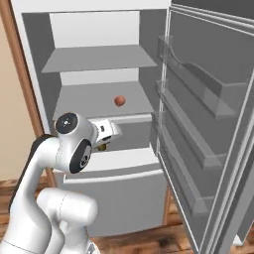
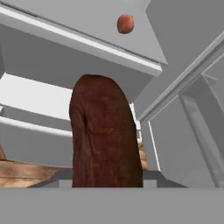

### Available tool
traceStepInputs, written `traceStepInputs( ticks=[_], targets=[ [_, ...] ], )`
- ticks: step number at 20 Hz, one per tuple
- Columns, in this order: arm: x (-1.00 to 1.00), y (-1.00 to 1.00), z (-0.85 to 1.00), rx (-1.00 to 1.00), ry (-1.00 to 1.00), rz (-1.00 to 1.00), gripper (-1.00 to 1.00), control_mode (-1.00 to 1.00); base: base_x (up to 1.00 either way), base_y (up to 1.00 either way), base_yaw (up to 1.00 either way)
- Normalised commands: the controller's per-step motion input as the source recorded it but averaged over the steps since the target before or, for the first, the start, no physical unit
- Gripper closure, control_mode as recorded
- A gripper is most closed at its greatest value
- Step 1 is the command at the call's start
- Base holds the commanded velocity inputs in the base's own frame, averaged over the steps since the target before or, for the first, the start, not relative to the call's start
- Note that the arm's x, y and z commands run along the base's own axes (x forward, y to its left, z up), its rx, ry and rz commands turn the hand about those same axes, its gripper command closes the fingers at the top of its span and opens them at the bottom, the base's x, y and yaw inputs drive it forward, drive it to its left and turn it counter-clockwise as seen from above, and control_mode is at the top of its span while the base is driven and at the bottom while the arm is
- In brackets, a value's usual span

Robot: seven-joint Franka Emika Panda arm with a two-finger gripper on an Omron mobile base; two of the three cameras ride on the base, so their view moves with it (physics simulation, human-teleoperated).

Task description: Gather the onion and sweet potato from the fridge and place them on a tray on the dining counter. Then gather the chicken drumstick and fish from the fridge and place them on the other tray.

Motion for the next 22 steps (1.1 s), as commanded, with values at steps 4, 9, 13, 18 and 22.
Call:
traceStepInputs(
  ticks=[4,9,13,18,22],
  targets=[
    [0.0,0.0,0.0,0.0,0.0,0.0,1.0,1.0,-0.68,0.29,-0.4],
    [0.0,0.0,0.0,0.0,0.0,0.0,1.0,1.0,-0.72,0.61,-0.41],
    [0.0,0.0,0.0,0.0,0.0,0.0,1.0,1.0,-0.45,0.77,-0.41],
    [0.0,0.0,0.0,0.0,0.0,0.0,1.0,1.0,-0.22,0.43,-0.35],
    [0.0,0.0,0.0,0.0,0.0,0.0,1.0,1.0,-0.31,0.14,-0.29]
  ],
)
